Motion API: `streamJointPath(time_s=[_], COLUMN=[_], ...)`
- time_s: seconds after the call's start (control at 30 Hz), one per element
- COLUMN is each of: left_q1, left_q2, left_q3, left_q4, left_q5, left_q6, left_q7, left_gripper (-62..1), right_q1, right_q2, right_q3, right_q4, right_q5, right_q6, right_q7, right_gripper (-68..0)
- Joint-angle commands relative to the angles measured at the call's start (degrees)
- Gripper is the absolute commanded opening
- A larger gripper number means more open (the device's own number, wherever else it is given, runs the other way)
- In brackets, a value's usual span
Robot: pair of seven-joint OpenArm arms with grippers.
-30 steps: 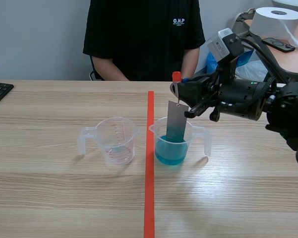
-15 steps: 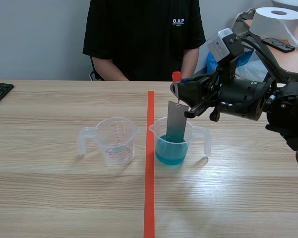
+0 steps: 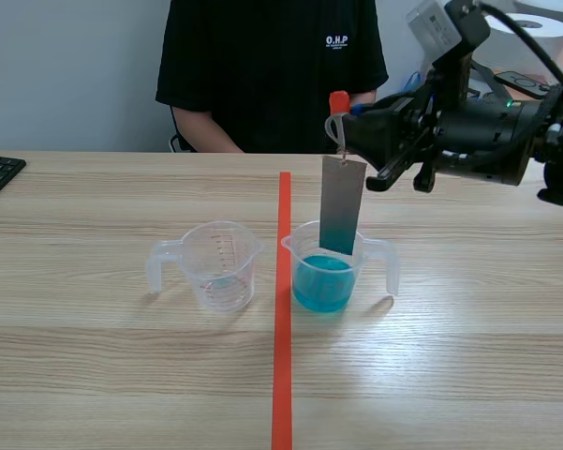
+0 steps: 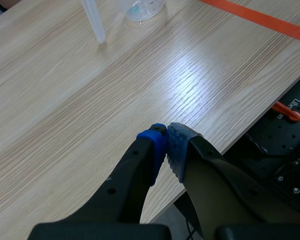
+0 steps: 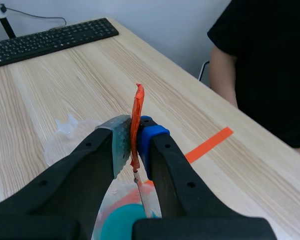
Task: Do the redox reaction experiment.
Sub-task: 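Hold the plate still in the solution, then raise the plate and point at it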
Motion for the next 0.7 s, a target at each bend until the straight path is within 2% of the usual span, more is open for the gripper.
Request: streamJointPath(time_s=[0.0,0.3,0.67], left_q1=[0.61,0.61,1.46], left_q2=[-0.48,-0.48,-0.50], left_q3=[-0.42,-0.42,-0.42], left_q4=[0.72,0.72,0.72], left_q5=[-0.39,-0.39,-0.42], left_q6=[-0.09,-0.09,-0.04], left_q7=[-1.18,-1.16,-1.27], left_gripper=[-57.0,-57.0,-57.0], right_q1=[1.57,1.57,1.57], right_q2=[1.49,4.66,4.83], right_q3=[0.17,0.87,5.92], right_q4=[2.47,11.69,18.53], right_q5=[2.49,11.50,19.39], right_q6=[0.46,0.46,0.46], right_q7=[-0.33,-8.39,-17.03], right_gripper=[-66.0,-65.8,-65.8])
